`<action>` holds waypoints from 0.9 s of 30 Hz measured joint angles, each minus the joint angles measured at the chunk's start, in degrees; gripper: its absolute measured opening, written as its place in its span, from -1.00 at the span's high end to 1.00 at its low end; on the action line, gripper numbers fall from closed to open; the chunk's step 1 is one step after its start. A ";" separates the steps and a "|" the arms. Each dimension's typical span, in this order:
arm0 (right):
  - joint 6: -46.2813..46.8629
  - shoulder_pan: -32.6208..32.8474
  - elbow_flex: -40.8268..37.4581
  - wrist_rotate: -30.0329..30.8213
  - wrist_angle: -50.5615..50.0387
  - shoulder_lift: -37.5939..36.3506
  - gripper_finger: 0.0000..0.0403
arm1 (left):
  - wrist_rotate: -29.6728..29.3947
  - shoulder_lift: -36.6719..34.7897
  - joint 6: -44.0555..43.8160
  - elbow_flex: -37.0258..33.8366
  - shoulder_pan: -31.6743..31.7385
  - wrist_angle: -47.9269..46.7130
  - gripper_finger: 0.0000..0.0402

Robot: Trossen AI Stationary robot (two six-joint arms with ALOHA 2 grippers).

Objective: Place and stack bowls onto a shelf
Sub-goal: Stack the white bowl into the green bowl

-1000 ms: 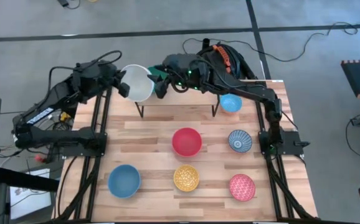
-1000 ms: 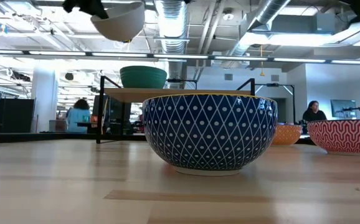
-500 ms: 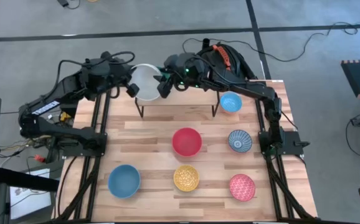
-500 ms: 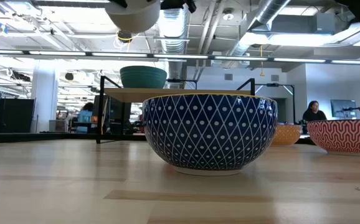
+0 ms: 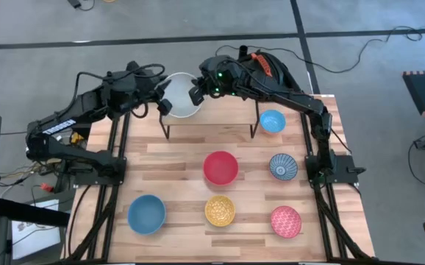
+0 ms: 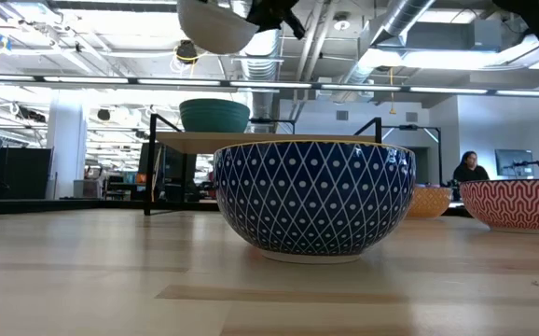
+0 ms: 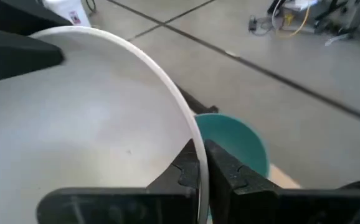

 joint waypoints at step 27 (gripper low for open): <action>10.53 -8.35 0.40 -3.75 7.56 0.83 0.88 | 7.22 -11.94 1.50 -2.19 0.28 -2.15 -0.12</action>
